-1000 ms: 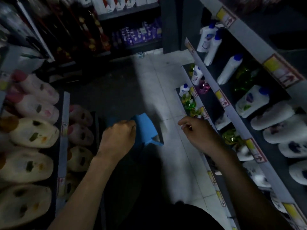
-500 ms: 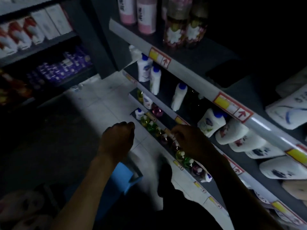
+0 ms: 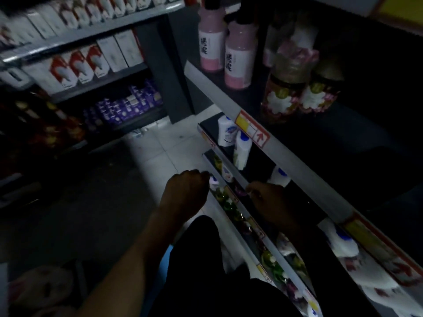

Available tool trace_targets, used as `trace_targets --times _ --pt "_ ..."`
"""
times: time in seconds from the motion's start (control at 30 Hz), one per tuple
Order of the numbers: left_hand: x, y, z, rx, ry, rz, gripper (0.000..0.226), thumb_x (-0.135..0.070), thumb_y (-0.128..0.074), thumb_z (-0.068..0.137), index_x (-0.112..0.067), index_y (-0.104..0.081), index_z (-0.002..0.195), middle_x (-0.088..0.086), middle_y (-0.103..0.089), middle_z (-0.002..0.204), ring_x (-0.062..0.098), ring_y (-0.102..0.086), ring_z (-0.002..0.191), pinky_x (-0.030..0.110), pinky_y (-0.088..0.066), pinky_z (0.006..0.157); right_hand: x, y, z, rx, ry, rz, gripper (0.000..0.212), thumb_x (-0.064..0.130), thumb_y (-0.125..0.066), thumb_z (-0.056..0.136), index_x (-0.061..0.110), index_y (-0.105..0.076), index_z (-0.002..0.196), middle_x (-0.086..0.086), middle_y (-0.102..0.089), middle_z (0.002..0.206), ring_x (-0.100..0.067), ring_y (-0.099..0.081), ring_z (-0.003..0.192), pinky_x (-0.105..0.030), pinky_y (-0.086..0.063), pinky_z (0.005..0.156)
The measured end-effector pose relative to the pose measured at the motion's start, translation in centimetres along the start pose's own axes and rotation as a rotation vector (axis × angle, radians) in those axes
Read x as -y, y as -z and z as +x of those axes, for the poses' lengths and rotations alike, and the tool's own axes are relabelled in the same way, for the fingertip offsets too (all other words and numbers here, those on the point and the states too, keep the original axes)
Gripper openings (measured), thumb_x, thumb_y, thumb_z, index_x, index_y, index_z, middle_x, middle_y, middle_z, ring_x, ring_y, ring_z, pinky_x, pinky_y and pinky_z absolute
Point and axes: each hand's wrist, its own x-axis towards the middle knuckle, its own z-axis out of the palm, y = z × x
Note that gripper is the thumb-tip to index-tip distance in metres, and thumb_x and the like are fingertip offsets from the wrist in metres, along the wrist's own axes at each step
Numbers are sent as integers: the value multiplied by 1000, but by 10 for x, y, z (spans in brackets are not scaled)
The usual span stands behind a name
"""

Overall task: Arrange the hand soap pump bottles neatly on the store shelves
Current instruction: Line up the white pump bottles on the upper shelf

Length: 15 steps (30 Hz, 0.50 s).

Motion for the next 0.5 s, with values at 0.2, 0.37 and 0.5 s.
trace_targets --times 0.2,0.37,0.5 --pt "33 -22 44 80 -20 9 24 -25 -41 98 -19 -57 115 2 -62 97 21 -62 89 27 -34 62 7 -14 48 54 -77 -10 25 25 -43 99 20 -60 116 -4 -65 117 -21 -61 106 -27 -45 85" --pt "76 -62 98 138 -165 41 33 -27 -34 99 -16 -51 126 4 -60 110 23 -58 99 28 -35 72 21 -34 93 35 -217 62 26 30 -37 101 20 -55 118 2 -57 108 -15 -55 93 -24 -42 75" --pt "117 -101 135 192 -319 44 41 -24 -34 98 -19 -44 138 5 -59 114 25 -57 102 29 -35 74 28 -84 138 -116 -363 -185 27 23 -41 97 9 -63 106 -9 -62 97 -27 -65 89 -29 -50 66"
